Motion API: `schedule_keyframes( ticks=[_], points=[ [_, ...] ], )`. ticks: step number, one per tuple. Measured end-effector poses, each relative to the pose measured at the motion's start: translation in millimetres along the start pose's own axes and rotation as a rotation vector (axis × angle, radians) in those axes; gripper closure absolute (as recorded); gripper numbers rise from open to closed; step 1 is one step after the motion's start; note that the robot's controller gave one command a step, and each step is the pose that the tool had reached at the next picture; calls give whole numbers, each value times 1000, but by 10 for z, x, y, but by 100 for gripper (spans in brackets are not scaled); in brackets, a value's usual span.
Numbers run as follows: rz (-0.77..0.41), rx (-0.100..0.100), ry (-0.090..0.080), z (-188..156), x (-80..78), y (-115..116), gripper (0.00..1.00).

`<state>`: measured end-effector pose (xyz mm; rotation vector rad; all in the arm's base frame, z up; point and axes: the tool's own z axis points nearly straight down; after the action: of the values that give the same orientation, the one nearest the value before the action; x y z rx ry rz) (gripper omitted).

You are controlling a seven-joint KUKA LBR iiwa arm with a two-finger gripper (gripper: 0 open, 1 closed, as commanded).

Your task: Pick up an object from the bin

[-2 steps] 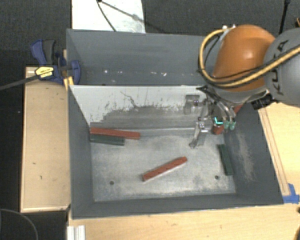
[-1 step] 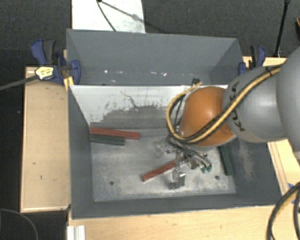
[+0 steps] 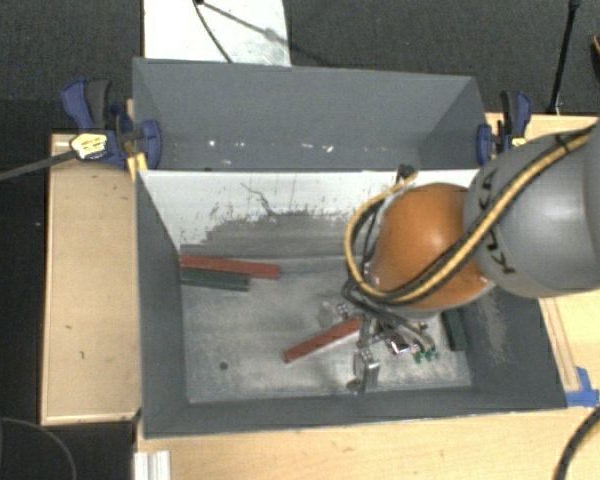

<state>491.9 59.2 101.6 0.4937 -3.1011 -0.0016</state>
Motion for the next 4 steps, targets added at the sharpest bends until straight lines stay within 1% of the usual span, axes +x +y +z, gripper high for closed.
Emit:
schedule_keyframes(
  ticks=[1,2,3,4],
  points=[
    [126,2,-6,11,-157,-216,0],
    [227,0,1,324,-60,-46,0],
    [226,0,0,322,-62,-45,0],
    [226,0,0,320,-61,-45,100]
  ],
)
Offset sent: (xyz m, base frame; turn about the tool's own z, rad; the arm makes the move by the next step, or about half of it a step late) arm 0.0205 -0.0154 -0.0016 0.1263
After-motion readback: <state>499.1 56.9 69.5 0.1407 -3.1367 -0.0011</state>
